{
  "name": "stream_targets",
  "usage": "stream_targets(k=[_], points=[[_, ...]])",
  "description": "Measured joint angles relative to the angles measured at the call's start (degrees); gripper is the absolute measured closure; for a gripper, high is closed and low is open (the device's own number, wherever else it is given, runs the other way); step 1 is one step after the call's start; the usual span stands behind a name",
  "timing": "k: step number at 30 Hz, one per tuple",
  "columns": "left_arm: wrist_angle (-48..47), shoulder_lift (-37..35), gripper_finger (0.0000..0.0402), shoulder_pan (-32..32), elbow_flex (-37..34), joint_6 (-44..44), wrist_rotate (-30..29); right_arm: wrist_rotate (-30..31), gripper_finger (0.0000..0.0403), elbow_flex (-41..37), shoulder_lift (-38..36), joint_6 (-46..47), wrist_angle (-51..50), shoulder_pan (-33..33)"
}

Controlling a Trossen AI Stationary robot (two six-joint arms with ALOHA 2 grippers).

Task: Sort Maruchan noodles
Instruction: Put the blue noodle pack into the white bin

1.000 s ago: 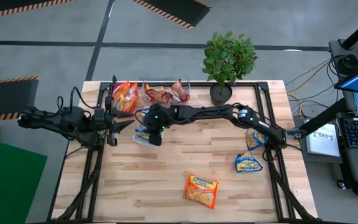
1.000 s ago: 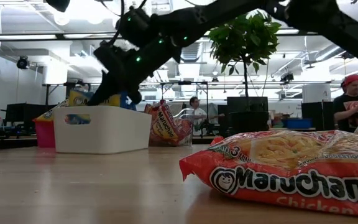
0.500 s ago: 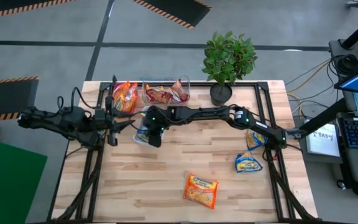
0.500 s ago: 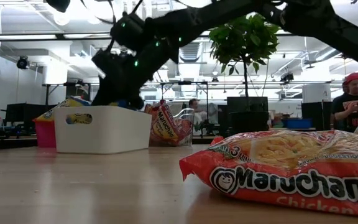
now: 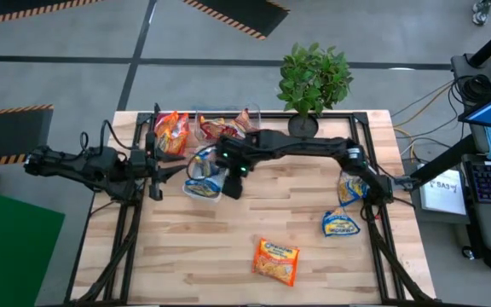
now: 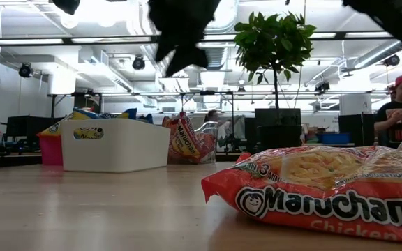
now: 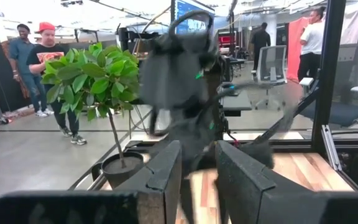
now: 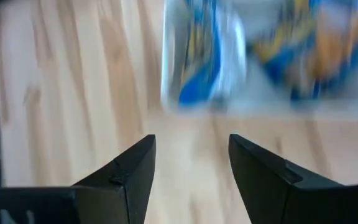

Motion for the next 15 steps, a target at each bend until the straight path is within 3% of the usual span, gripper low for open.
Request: stream_targets(k=[3,9,15], points=[[0.0,0.5,0.0318,0.0,0.0,0.0,0.0,3.0,0.0213,-1.0,-3.2,3.2,-9.2,2.5],[0.0,1.9,0.0318,0.0,0.0,-0.4,0.0,22.5,0.0224,-5.3,-8.8,13.9,-22.5,8.1],[0.0,2.8,0.0318,0.0,0.1,-1.1,0.0,26.5,0.0218,-18.4,-16.2,30.4,-26.4,9.1]])
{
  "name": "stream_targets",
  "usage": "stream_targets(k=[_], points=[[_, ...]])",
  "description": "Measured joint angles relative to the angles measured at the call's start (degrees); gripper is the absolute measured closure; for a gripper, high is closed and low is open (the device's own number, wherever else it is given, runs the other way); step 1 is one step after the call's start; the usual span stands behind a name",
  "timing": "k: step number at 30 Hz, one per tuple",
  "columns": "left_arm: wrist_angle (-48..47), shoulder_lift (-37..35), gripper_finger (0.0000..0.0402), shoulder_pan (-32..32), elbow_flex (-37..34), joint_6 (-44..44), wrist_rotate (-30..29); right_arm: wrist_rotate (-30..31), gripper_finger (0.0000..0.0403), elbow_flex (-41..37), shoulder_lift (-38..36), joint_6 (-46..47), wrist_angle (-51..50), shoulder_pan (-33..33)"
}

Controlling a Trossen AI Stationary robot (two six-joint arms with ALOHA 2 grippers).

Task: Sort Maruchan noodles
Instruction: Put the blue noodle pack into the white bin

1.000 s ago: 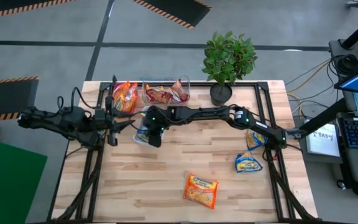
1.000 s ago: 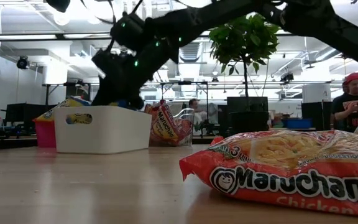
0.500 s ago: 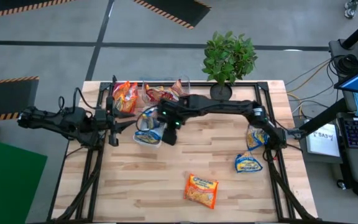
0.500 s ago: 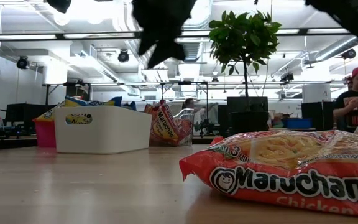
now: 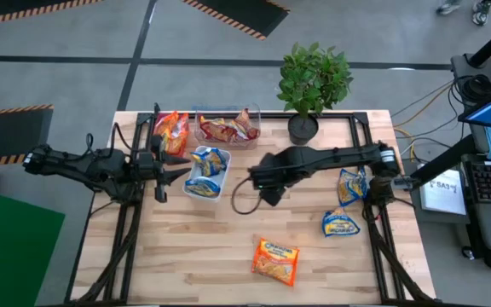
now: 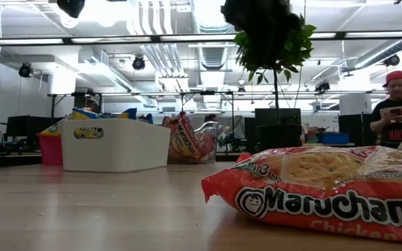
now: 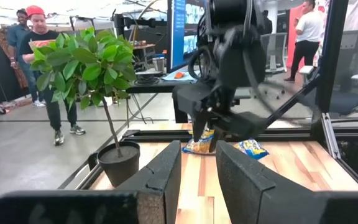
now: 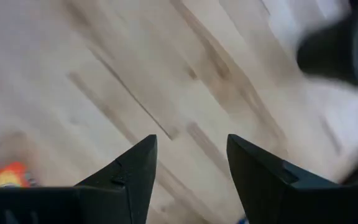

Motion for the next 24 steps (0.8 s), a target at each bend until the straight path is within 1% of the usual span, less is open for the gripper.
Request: stream_targets(k=[8,12,17,20,24], points=[[0.2,-0.1,0.0318,0.0,0.0,0.0,0.0,0.2,0.0207,-25.4,-10.6,22.0,-1.5,-2.4],[0.2,-0.1,0.0318,0.0,0.1,0.0,0.0,-0.5,0.0206,-38.2,-15.4,28.8,-1.5,-4.1],[0.1,0.0,0.0318,0.0,0.1,0.0,0.0,-3.5,0.0206,-50.4,-22.7,33.8,-0.9,-7.0],[0.2,0.0,0.0318,0.0,0.1,0.0,0.0,-4.6,0.0206,-55.2,-27.6,35.3,0.5,-8.4],[0.1,0.1,0.0318,0.0,0.1,0.4,0.0,-4.7,0.0206,-60.7,-34.0,36.5,5.9,-9.9]])
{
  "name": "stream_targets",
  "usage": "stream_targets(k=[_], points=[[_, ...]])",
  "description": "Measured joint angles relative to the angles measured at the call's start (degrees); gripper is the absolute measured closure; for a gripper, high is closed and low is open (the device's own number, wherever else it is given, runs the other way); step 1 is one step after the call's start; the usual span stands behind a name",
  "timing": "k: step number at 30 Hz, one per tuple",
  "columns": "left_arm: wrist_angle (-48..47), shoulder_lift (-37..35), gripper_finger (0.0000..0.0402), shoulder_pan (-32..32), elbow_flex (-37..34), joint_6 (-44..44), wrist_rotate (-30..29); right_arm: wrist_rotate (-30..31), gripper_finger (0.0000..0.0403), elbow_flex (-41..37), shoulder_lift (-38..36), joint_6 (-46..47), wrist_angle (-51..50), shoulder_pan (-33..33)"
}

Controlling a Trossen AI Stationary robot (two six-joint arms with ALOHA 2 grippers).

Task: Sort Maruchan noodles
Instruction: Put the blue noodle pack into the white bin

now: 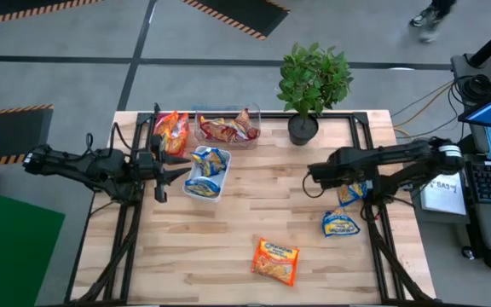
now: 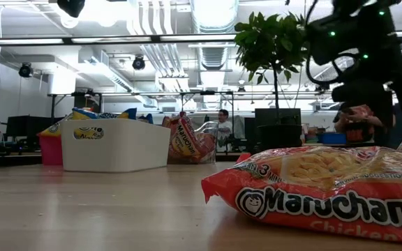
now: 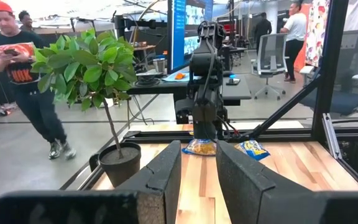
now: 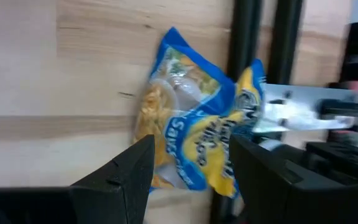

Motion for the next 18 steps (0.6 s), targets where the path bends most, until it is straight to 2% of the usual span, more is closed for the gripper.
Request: stream_targets(k=[6,8,14,18], points=[[0.0,0.2,0.0318,0.0,0.0,0.1,0.0,-1.4,0.0206,-7.3,-2.5,3.2,3.4,-1.9],[0.0,0.2,0.0318,0.0,0.0,0.1,0.0,-1.4,0.0206,-6.6,-0.7,3.0,3.6,-2.4],[0.3,0.5,0.0318,0.0,0.0,0.2,0.0,-1.2,0.0213,-3.9,4.5,-3.0,13.7,-2.4],[0.4,0.6,0.0318,0.0,0.0,0.2,0.0,-1.1,0.0232,-1.6,8.3,-5.3,13.0,-2.8]])
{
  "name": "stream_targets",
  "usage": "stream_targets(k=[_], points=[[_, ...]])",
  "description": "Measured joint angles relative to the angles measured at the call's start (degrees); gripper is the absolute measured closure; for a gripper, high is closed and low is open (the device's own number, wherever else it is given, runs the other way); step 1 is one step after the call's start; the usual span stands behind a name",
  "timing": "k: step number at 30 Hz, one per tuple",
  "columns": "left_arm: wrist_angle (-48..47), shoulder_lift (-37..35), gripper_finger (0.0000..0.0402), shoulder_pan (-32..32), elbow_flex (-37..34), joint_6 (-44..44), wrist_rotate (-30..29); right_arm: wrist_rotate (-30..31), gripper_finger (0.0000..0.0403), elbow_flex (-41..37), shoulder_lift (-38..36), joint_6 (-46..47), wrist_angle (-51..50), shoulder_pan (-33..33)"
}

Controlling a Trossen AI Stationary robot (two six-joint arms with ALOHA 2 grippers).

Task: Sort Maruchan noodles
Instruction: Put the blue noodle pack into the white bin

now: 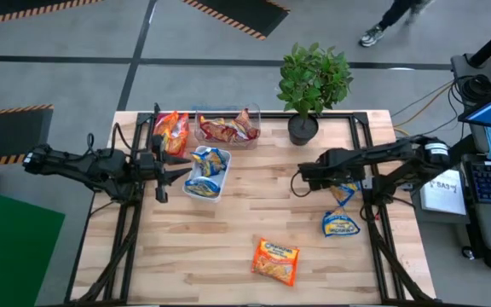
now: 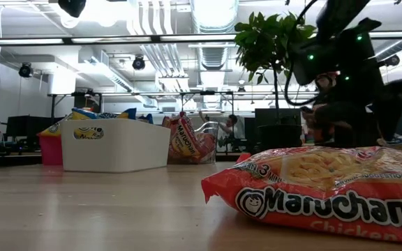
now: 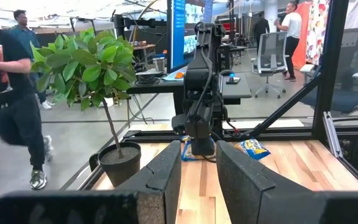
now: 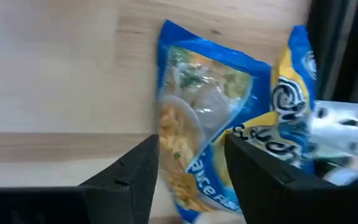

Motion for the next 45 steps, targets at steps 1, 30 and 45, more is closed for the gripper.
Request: stream_targets(k=[1,30,45], points=[[0.0,0.0,0.0318,0.0,0.0,0.0,0.0,0.0,0.0238,0.7,0.9,-0.4,-1.7,-0.3],[0.0,0.3,0.0318,0.0,0.0,0.5,0.0,2.5,0.0349,23.1,14.4,-21.2,14.1,2.0],[0.0,0.6,0.0318,0.0,0.0,0.5,0.0,4.7,0.0177,25.9,15.7,-18.9,-3.4,-0.4]])
